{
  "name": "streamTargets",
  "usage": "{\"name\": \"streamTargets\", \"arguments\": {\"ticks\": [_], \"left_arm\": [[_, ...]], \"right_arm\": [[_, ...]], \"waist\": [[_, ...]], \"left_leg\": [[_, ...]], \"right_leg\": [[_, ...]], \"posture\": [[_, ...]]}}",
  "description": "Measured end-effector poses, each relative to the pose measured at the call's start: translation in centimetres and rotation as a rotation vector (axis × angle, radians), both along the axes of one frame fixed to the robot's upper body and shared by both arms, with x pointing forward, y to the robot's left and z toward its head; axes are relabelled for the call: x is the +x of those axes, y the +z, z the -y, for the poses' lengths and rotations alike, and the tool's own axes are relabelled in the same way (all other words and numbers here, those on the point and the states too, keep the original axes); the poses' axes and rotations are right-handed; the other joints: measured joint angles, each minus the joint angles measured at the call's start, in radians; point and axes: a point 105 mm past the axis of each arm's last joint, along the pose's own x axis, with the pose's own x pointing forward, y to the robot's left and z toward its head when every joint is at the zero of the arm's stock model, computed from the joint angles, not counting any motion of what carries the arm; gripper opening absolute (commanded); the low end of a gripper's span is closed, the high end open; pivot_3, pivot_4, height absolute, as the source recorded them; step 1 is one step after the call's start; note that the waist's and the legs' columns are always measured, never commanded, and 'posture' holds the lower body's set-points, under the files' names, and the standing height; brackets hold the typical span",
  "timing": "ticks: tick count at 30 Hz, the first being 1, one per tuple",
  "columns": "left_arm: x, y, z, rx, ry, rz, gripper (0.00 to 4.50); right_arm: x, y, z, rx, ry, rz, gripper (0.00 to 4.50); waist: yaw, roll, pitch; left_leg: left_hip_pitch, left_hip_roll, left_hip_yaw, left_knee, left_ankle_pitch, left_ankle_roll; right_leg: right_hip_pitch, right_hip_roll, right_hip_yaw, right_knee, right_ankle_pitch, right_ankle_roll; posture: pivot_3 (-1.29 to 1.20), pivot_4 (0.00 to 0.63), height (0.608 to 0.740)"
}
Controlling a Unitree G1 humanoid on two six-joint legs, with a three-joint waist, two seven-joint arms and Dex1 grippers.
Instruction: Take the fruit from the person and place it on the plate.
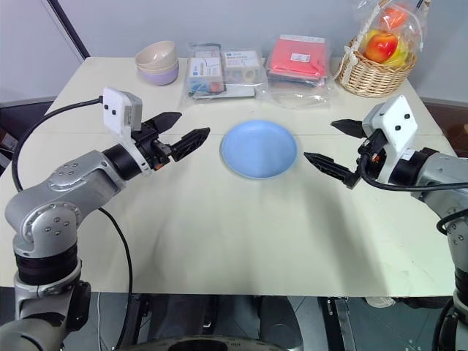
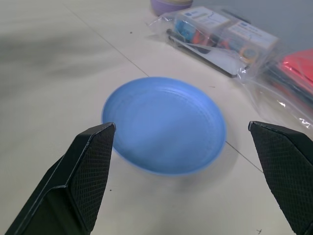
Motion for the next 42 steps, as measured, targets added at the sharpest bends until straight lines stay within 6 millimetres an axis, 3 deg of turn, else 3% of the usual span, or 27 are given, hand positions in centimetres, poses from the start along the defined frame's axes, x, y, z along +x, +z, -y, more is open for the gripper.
{"name": "streamTargets", "arguments": {"ticks": [42], "left_arm": [[-0.11, 0.13, -0.08, -0.010, -0.008, -0.005, 4.50]], "right_arm": [[-0.14, -0.55, 0.02, 0.011, -0.011, -0.021, 4.45]], "waist": [[0.000, 0.000, 0.000]], "left_leg": [[0.000, 0.000, 0.000, 0.000, 0.000, 0.000]], "right_leg": [[0.000, 0.000, 0.000, 0.000, 0.000, 0.000]], "posture": [[0.00, 0.150, 0.740]]}}
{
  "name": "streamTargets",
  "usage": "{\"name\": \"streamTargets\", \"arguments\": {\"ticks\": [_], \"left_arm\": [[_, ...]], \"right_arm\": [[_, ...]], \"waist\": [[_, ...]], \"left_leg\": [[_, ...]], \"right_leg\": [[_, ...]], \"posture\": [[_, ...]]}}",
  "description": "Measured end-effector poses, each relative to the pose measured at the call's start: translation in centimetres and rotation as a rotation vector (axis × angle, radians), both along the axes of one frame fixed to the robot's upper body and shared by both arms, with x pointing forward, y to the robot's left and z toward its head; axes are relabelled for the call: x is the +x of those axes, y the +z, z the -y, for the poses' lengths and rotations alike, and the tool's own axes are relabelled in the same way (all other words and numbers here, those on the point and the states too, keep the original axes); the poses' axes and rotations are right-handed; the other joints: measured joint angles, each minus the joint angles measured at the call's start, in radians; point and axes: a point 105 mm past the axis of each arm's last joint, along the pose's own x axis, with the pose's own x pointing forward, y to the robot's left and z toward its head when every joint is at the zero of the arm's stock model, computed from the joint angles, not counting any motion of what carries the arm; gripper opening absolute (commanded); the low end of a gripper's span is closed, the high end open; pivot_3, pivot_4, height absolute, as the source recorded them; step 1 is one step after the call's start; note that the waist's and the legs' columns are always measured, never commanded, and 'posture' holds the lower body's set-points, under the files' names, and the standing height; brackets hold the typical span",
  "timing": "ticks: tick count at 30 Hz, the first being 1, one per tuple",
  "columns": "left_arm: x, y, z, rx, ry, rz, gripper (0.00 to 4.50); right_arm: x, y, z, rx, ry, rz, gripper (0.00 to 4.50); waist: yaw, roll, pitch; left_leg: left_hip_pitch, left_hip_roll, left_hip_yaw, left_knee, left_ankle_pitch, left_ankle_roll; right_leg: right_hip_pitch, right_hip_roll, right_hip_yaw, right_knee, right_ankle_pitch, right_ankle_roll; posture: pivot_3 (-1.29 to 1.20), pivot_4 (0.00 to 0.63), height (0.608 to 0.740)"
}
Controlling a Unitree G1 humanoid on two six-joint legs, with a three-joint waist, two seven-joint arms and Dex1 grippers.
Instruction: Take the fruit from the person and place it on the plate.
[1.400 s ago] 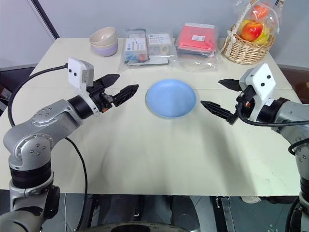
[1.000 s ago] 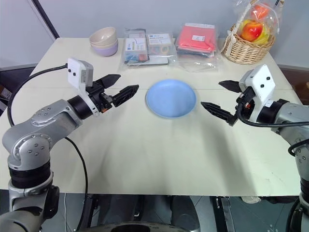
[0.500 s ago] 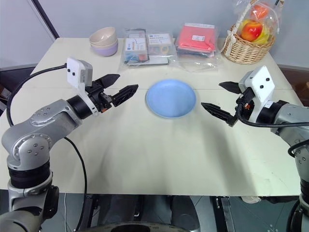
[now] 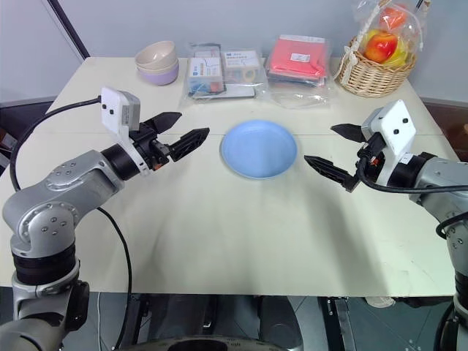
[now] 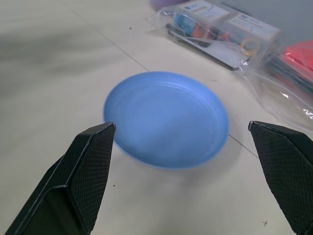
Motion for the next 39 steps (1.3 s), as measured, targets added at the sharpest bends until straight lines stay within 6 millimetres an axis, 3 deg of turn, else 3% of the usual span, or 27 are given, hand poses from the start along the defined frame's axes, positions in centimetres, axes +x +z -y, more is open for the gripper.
{"name": "streamTargets", "arguments": {"ticks": [39], "left_arm": [[0.05, 0.05, 0.06, -0.009, 0.004, 0.003, 4.50]], "right_arm": [[-0.05, 0.02, -0.07, 0.003, 0.005, -0.003, 4.45]], "waist": [[0.000, 0.000, 0.000]], "left_leg": [[0.000, 0.000, 0.000, 0.000, 0.000, 0.000]], "right_leg": [[0.000, 0.000, 0.000, 0.000, 0.000, 0.000]], "posture": [[0.00, 0.150, 0.740]]}}
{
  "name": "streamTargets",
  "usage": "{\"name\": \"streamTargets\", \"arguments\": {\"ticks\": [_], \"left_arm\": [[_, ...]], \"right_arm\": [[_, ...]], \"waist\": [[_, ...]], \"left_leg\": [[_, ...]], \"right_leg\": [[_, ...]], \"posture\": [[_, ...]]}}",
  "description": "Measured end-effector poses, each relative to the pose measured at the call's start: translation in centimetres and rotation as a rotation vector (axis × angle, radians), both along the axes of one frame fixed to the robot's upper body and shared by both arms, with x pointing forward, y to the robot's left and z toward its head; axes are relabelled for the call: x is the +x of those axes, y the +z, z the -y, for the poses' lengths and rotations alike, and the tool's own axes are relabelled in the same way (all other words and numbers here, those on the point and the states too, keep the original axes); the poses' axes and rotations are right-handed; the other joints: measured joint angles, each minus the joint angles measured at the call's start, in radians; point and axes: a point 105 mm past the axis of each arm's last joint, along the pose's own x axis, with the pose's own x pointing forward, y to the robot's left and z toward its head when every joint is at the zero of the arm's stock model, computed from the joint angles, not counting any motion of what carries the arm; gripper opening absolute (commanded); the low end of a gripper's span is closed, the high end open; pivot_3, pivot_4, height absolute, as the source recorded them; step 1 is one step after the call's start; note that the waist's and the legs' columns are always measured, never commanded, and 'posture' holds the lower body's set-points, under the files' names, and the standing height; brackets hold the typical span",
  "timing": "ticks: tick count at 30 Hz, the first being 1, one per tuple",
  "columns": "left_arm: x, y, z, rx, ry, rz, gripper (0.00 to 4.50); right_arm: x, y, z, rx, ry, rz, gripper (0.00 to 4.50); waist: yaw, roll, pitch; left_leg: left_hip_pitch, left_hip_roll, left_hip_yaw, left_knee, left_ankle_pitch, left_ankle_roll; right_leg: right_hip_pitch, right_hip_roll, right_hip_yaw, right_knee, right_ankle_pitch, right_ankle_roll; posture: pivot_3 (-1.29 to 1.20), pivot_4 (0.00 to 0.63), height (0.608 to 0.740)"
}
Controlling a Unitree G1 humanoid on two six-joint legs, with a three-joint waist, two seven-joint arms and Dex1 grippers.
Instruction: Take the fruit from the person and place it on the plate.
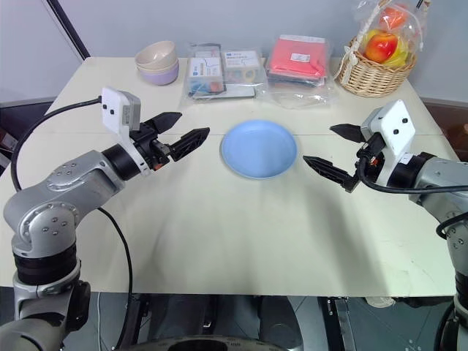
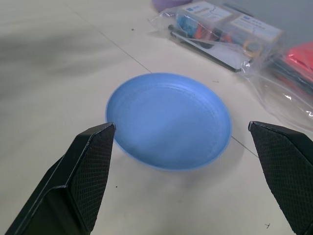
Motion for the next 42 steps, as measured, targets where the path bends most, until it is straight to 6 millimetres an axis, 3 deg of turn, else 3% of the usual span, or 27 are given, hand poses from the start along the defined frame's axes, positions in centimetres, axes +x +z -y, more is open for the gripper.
{"name": "streamTargets", "arguments": {"ticks": [31, 37, 42], "left_arm": [[0.6, 0.2, 0.4, -0.040, -0.018, 0.028, 4.50], [0.9, 1.6, 0.6, -0.089, -0.031, 0.043, 4.50], [1.5, 4.4, 0.2, -0.098, -0.010, 0.129, 4.50]], "right_arm": [[0.3, 0.6, -0.3, -0.001, -0.022, 0.066, 4.45], [0.3, 0.5, -0.2, 0.000, -0.027, 0.054, 4.45], [0.4, 0.8, -0.3, 0.000, -0.025, 0.065, 4.45]], "waist": [[0.000, 0.000, 0.000], [0.000, 0.000, 0.000], [0.000, 0.000, 0.000]], "left_leg": [[0.000, 0.000, 0.000, 0.000, 0.000, -0.001], [0.000, 0.000, 0.000, 0.000, 0.000, -0.001], [0.000, 0.000, 0.000, 0.001, 0.001, -0.001]], "right_leg": [[0.000, 0.000, 0.000, 0.000, 0.000, 0.000], [0.000, 0.000, 0.000, 0.000, 0.000, 0.000], [0.000, 0.000, 0.000, 0.000, 0.000, 0.000]], "posture": [[0.00, 0.150, 0.740], [0.00, 0.150, 0.740], [0.00, 0.150, 0.740]]}}
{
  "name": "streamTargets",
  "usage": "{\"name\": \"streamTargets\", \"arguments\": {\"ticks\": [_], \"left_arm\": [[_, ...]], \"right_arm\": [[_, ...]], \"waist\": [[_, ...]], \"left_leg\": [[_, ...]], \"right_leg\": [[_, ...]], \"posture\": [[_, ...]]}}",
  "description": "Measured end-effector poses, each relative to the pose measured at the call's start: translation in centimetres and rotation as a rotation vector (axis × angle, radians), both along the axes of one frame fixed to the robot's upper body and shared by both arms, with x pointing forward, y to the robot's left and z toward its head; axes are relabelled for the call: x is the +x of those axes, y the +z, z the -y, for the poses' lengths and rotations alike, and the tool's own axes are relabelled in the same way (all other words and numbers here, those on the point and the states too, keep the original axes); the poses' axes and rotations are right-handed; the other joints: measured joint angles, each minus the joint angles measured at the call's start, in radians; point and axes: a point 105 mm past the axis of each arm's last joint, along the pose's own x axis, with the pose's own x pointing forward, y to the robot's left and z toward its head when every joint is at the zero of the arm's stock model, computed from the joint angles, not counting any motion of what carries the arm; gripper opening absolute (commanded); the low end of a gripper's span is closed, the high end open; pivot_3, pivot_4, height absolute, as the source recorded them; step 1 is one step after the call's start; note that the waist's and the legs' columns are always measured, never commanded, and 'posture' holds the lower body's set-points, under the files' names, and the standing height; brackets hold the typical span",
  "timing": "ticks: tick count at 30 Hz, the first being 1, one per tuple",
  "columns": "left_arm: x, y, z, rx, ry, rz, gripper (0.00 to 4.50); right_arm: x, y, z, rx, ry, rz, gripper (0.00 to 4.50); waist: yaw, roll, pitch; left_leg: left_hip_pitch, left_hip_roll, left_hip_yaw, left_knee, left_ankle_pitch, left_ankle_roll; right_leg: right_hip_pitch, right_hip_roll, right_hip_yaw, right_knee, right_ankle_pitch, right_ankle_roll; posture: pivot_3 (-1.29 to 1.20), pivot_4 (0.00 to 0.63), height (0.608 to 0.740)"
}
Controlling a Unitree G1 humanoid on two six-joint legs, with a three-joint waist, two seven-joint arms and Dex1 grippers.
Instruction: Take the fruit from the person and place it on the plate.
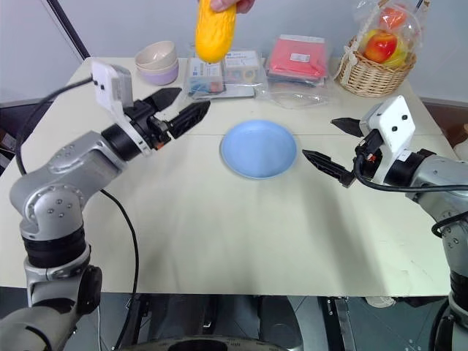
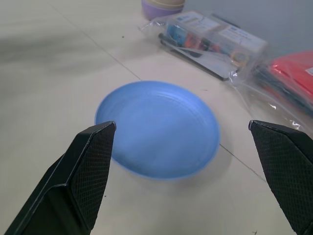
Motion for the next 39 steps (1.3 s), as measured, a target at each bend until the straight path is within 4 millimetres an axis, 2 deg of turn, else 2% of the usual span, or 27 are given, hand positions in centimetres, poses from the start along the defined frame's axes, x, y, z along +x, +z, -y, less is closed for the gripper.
{"name": "streamTargets", "arguments": {"ticks": [5, 8, 13, 21, 30, 33, 35, 36, 39], "left_arm": [[1.8, 1.6, 0.0, -0.041, 0.030, 0.029, 4.50], [3.4, 1.7, 0.8, -0.041, 0.027, 0.020, 4.50], [4.9, 1.2, 2.3, -0.002, -0.007, 0.028, 4.50], [5.4, 3.4, 3.6, 0.032, -0.054, 0.144, 4.50], [6.0, 3.4, 4.2, 0.042, -0.074, 0.164, 4.50], [6.3, 3.4, 4.4, 0.042, -0.073, 0.167, 3.70], [6.4, 3.6, 4.5, 0.043, -0.071, 0.171, 2.75], [6.4, 3.7, 4.5, 0.044, -0.070, 0.176, 2.62], [6.5, 3.9, 4.6, 0.040, -0.073, 0.187, 2.62]], "right_arm": [[0.1, 0.2, -0.2, -0.002, 0.008, 0.008, 4.45], [0.2, 0.3, -0.5, -0.004, 0.016, 0.009, 4.45], [0.2, 0.3, -0.4, -0.004, 0.012, 0.010, 4.45], [0.0, 0.1, -0.5, -0.008, 0.000, 0.017, 4.45], [-0.2, 0.1, -0.2, -0.002, -0.026, 0.027, 4.45], [-0.2, 0.1, -0.1, -0.001, -0.032, 0.027, 4.50], [-0.3, 0.2, -0.1, 0.000, -0.036, 0.035, 4.50], [-0.3, 0.2, -0.1, 0.001, -0.038, 0.037, 4.50], [-0.3, 0.3, -0.2, 0.006, -0.038, 0.044, 4.50]], "waist": [[0.001, 0.000, 0.000], [0.002, 0.000, 0.000], [-0.002, 0.000, 0.000], [0.000, 0.000, 0.000], [0.000, 0.000, 0.000], [0.000, 0.000, 0.000], [0.001, -0.001, 0.000], [0.002, -0.001, 0.000], [0.003, -0.001, 0.001]], "left_leg": [[0.000, 0.000, 0.000, 0.000, 0.000, -0.001], [0.000, -0.001, 0.000, 0.001, 0.000, -0.001], [0.000, -0.001, 0.000, 0.000, 0.001, -0.001], [0.000, -0.001, 0.000, 0.000, 0.001, -0.001], [0.000, -0.001, 0.000, 0.001, 0.001, -0.001], [0.000, -0.001, 0.000, 0.000, 0.001, -0.001], [0.000, -0.001, 0.000, 0.001, 0.001, -0.001], [0.000, -0.001, 0.000, 0.001, 0.001, -0.001], [-0.001, -0.001, 0.000, 0.001, 0.001, -0.001]], "right_leg": [[0.000, 0.000, 0.000, 0.000, 0.000, 0.000], [0.001, 0.000, 0.000, 0.000, 0.000, 0.000], [0.000, 0.000, 0.000, 0.000, 0.000, 0.000], [0.000, 0.000, 0.000, 0.000, 0.000, 0.000], [0.000, 0.000, 0.000, 0.000, 0.000, 0.000], [0.000, 0.000, 0.000, 0.000, 0.000, 0.000], [0.000, 0.000, 0.000, 0.000, 0.000, 0.000], [0.000, 0.000, 0.000, 0.000, 0.000, 0.000], [0.000, 0.000, 0.000, 0.000, 0.000, 0.000]], "posture": [[0.00, 0.150, 0.740], [0.00, 0.150, 0.740], [0.00, 0.150, 0.740], [0.00, 0.150, 0.740], [0.00, 0.150, 0.740], [0.00, 0.150, 0.740], [0.00, 0.150, 0.740], [0.00, 0.150, 0.740], [0.00, 0.150, 0.740]]}}
